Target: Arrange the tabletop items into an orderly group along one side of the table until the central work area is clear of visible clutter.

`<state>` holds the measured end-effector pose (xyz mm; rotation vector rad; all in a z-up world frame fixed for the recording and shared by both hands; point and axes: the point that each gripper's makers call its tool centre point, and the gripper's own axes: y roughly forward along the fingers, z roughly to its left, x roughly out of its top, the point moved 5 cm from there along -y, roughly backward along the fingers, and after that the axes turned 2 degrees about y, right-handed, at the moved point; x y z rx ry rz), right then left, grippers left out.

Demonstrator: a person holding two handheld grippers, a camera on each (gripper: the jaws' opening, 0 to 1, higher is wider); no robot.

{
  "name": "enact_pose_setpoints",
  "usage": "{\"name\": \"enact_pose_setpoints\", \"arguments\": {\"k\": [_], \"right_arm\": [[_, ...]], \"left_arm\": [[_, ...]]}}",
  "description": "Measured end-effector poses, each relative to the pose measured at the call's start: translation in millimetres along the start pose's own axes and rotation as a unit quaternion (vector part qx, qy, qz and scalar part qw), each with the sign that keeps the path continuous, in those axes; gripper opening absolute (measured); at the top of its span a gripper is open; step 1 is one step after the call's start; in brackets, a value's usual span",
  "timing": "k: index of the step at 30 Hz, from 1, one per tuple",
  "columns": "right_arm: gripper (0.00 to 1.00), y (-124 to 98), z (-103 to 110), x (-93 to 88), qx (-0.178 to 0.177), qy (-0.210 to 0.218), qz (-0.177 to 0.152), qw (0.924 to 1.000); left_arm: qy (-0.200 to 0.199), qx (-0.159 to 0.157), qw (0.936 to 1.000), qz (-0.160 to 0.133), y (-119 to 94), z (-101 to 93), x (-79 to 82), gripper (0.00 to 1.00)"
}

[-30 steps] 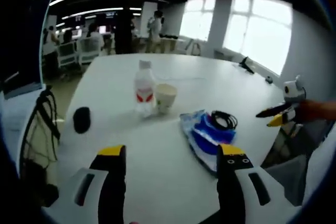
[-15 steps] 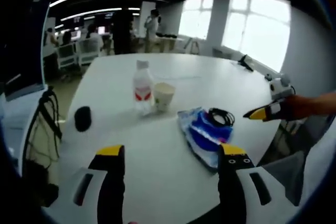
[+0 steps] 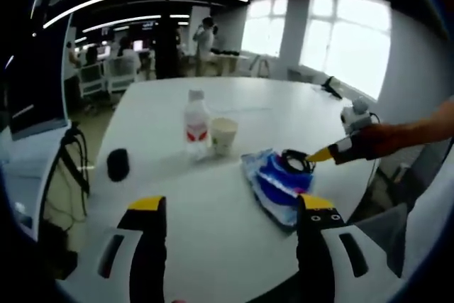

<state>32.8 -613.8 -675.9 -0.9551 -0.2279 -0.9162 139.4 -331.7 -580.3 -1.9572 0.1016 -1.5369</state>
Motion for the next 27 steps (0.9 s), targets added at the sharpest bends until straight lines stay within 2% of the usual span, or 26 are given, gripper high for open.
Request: {"name": "enact_pose_setpoints", "arguments": {"k": [4,6,10,17,27], "right_arm": [[0.53,17,0,4.4,-0.005,-0.004,0.016,0.9999],[0.52,27,-7,6.7,-0.013,-0.006,0.021,0.9997],[0.48,33,-5,11.9,-0.021,0.005,0.021,0.9995],[0.41,35,-10,7.0,-0.042,0.034,0.017,0.9984],[0.28,35,-4,2.7,-0.038,0.071,0.007,0.9967]], "left_arm": [[-0.003,0.002,1.0,-0.005,-7,2.6,0.9,0.75],[-0.003,0.001,1.0,-0.005,-9,3.6,-0.1,0.76],[-0.005,0.002,1.0,-0.005,-12,5.4,-1.6,0.76],[-0.006,0.005,0.9999,-0.01,-14,9.8,-0.6,0.75],[-0.005,0.006,0.9999,-0.011,-18,8.7,-0.1,0.76]]}}
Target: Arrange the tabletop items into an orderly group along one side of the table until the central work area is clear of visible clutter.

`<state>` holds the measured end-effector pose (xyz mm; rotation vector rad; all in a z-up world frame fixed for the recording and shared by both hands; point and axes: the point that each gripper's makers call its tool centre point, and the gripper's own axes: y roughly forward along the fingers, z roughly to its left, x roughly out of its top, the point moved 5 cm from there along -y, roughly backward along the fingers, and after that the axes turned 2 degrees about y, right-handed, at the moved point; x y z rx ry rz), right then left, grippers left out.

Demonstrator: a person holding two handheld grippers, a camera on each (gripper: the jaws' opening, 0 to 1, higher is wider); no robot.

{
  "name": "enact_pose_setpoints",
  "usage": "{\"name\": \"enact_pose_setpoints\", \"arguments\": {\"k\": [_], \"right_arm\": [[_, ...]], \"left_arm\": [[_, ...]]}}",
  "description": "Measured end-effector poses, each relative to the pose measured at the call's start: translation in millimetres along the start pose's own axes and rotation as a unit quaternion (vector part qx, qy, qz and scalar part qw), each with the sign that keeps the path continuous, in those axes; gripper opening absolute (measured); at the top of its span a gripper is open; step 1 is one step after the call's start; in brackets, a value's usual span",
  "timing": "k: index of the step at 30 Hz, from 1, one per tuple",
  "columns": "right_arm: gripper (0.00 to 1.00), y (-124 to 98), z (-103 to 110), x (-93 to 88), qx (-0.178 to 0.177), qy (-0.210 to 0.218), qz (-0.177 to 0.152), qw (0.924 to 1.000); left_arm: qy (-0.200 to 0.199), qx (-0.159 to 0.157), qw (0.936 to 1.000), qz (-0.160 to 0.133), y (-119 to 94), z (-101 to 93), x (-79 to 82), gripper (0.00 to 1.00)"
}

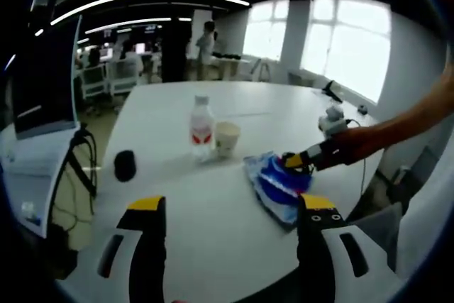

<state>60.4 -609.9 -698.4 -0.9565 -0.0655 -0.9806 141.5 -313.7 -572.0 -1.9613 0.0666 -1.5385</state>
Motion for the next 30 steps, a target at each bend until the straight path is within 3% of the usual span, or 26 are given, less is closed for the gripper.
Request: {"name": "enact_pose_setpoints", "arguments": {"k": [4,16,20,30], "right_arm": [[0.19,3,-5,-4.4,-0.02,0.007,0.009,0.9997],[0.11,7,-14,2.3,-0.029,0.038,0.02,0.9987],[0.09,2,-15,2.0,-0.027,0.033,0.012,0.999],[0.07,-17,-22,3.4,-0.013,0.073,-0.021,0.9971]], "left_arm": [[-0.006,0.007,1.0,-0.002,-3,3.7,-1.3,0.75],[-0.009,0.014,0.9999,-0.002,-4,-1.3,3.1,0.75],[-0.013,0.016,0.9998,-0.006,-4,-3.2,7.3,0.75],[-0.019,0.02,0.9995,-0.014,-2,0.4,9.8,0.74]]}}
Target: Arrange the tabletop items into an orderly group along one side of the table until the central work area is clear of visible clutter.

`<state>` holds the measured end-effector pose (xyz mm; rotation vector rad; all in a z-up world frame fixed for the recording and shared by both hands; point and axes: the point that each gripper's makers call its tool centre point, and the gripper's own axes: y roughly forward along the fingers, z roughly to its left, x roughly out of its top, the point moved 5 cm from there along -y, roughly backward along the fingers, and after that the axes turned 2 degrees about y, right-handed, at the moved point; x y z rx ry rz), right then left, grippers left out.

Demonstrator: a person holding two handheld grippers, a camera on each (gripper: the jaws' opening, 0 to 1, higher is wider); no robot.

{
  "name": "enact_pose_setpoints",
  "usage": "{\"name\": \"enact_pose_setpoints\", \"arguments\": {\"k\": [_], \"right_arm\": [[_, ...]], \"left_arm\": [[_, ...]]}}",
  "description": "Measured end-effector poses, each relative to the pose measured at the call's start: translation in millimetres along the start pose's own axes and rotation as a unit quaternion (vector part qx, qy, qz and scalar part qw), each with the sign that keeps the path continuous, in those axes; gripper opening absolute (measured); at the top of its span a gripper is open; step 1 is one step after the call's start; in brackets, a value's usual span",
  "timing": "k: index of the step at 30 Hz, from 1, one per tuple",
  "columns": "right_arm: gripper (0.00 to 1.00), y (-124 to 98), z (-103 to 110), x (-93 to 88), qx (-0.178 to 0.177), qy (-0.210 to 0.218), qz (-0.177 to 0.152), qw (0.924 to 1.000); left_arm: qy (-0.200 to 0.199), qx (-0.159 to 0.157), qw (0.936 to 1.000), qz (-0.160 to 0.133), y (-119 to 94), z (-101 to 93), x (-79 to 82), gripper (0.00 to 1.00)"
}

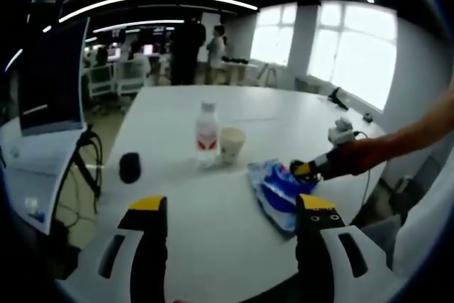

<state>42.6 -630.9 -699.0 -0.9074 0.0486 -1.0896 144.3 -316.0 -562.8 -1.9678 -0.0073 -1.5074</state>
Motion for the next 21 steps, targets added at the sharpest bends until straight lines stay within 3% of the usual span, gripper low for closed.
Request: {"name": "enact_pose_setpoints", "arguments": {"k": [5,9,21], "right_arm": [[0.06,-10,0,1.7,0.009,-0.009,-0.007,0.9999],[0.06,-20,1,8.4,0.027,0.014,-0.034,0.9989],[0.06,-53,-9,17.3,0.031,0.034,-0.082,0.9956]], "left_arm": [[0.0,-0.001,1.0,-0.002,1,-3.8,1.5,0.74],[-0.001,-0.004,1.0,-0.005,1,-7.2,4.6,0.74],[-0.006,-0.014,0.9999,-0.004,5,-11.8,5.2,0.74]]}}
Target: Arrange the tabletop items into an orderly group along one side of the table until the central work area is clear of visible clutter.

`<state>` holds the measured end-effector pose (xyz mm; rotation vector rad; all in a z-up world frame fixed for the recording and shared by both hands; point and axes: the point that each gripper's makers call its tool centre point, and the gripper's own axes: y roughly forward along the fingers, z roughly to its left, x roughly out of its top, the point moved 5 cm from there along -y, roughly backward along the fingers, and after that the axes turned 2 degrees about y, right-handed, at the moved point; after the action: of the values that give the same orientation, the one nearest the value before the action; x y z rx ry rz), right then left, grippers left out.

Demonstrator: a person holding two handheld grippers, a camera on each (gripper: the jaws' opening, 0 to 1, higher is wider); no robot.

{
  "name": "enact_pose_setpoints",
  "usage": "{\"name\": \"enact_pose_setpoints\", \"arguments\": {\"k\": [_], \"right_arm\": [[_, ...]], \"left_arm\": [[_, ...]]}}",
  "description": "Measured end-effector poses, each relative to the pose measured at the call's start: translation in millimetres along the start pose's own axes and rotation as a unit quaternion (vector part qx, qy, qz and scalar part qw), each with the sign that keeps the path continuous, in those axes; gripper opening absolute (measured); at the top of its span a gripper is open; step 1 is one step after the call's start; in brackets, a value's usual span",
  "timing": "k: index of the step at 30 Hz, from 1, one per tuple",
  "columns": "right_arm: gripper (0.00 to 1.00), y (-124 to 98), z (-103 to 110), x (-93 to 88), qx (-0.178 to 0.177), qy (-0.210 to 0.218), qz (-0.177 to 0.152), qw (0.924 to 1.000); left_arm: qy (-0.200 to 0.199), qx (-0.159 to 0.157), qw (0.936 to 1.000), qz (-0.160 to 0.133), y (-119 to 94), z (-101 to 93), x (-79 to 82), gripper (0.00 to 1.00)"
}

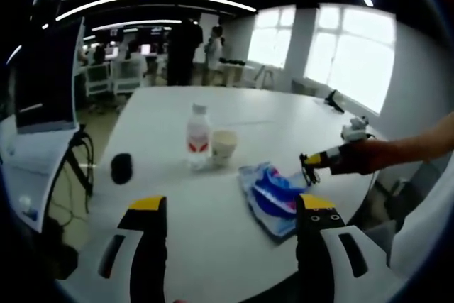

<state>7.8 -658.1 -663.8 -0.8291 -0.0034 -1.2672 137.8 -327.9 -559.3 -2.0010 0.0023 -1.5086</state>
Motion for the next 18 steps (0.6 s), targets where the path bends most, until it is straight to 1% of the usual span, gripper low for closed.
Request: {"name": "enact_pose_setpoints", "arguments": {"k": [7,18], "right_arm": [[0.06,-14,-8,5.0,-0.007,0.009,-0.012,0.9999],[0.05,-32,-23,27.3,-0.018,0.012,-0.034,0.9992]], "left_arm": [[0.001,-0.004,1.0,-0.004,2,-3.2,3.0,0.75],[0.001,-0.007,1.0,-0.002,1,-4.1,0.9,0.74]]}}
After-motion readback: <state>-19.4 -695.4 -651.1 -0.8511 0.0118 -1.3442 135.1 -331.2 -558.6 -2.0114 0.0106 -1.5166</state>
